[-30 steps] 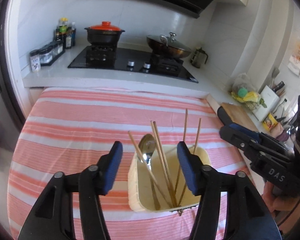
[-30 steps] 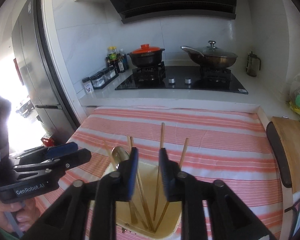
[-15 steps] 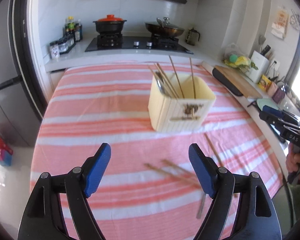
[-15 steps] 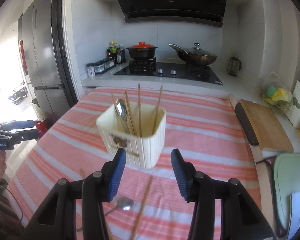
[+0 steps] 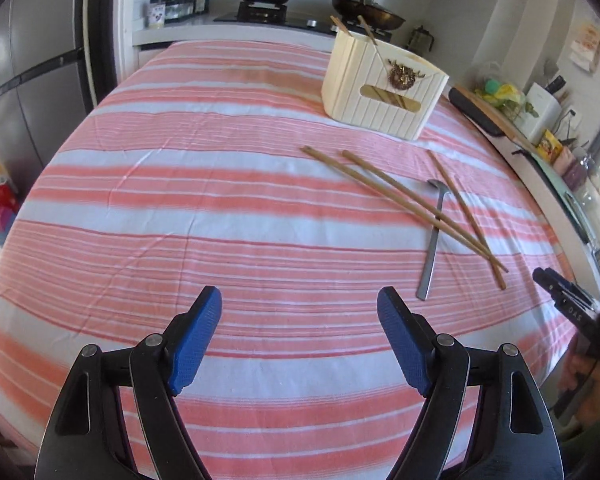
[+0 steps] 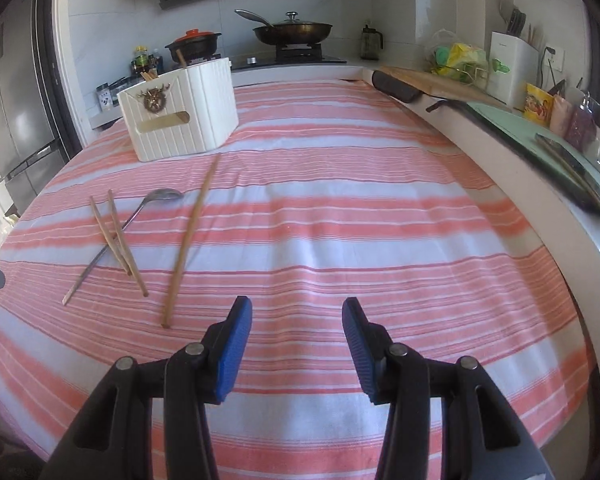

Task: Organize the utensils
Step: 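Move both tools back over the remaining chopsticks and fork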

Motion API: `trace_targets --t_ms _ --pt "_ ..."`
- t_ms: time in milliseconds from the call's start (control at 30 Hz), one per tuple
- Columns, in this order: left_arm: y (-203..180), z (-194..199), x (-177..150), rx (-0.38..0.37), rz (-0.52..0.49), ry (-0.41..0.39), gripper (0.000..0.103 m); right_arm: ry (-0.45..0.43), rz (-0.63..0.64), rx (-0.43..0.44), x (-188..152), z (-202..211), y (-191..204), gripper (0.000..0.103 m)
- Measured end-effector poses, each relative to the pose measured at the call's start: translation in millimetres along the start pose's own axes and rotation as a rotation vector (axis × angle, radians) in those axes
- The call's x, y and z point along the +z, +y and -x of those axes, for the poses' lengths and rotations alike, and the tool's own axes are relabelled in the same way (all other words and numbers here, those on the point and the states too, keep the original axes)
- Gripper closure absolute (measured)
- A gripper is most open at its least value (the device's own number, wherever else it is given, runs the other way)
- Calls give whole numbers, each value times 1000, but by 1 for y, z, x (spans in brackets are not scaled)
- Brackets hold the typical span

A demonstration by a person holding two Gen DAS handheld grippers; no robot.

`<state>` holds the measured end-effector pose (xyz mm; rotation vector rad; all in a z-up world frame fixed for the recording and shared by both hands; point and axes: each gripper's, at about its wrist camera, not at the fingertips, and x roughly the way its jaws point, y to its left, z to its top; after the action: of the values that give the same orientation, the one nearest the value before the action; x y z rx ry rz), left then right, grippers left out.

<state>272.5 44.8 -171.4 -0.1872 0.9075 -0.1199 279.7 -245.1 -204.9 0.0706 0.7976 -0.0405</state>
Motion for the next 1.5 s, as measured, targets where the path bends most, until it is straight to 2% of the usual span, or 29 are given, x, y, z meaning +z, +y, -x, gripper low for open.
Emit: trace_targets --t_ms 233,400,600,767,967,1100,1167,1367,1500 --pt "-8 2 -3 -6 2 -1 21 -32 -20 6 -2 1 -1 55" --pt "-14 -3 -7 6 -20 17 19 -19 -11 0 -7 -9 -2 55" --pt "-28 -17 0 -25 -28 49 19 -25 -7 -12 -10 -15 -2 55" --pt "-45 -39 30 -58 59 58 19 -28 34 -44 -11 -16 4 55" --pt "-65 -88 61 6 168 72 19 -29 24 -40 -11 -16 2 54" --pt "-80 -109 62 124 138 51 19 -31 20 -37 -11 -16 3 54" --pt "-86 -112 61 153 116 48 19 -32 18 -35 -11 -16 2 54" --pt "-97 -108 48 180 -22 47 14 -36 16 -28 -12 -16 2 54" --pt "-85 -99 41 169 -51 60 13 -42 18 -29 -12 -16 2 53"
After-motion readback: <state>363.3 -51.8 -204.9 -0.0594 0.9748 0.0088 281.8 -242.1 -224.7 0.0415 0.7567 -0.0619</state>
